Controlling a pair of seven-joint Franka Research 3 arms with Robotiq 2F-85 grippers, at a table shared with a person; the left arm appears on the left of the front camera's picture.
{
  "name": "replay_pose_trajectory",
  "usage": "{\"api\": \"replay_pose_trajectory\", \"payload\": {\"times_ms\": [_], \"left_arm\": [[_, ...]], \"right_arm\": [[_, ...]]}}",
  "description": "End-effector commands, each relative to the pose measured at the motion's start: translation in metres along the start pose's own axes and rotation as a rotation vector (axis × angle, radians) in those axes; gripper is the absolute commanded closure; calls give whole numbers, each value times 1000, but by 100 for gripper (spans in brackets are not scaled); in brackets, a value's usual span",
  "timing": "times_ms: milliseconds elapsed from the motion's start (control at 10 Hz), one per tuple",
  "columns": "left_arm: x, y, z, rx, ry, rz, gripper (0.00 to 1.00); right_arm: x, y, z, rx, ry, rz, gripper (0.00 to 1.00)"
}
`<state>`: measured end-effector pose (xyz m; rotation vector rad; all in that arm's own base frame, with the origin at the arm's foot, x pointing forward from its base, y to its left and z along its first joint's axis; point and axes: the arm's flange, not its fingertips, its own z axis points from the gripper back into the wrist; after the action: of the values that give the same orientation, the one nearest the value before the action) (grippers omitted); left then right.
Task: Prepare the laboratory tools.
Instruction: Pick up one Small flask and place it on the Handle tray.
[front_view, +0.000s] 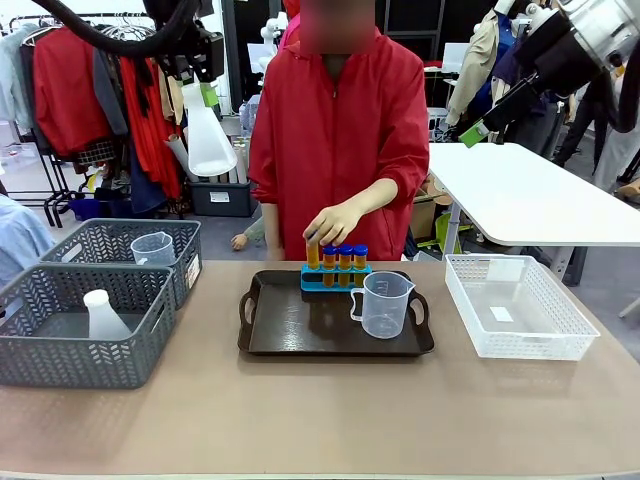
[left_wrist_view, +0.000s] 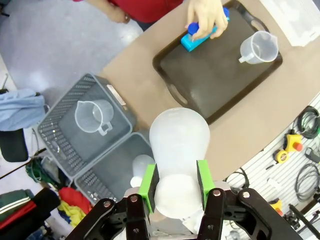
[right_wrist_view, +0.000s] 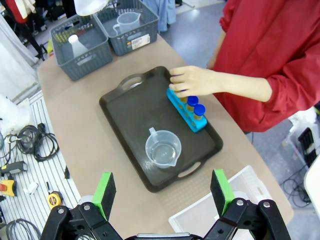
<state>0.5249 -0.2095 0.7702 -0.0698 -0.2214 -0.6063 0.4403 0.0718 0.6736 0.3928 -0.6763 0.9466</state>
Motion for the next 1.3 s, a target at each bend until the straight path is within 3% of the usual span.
{"api": "replay_pose_trajectory", "payload": {"times_ms": [0,600,1200], "left_arm": [[0,0,0,0,0,0,100],[41,-45,-53,-22,31,-193,100],[65,-99,-112,16,-10,-359,100]], "right_arm": [[0,-1,1,6,-7,5,0],[0,-1,1,6,-7,5,0],[0,-1,1,6,-7,5,0]]}}
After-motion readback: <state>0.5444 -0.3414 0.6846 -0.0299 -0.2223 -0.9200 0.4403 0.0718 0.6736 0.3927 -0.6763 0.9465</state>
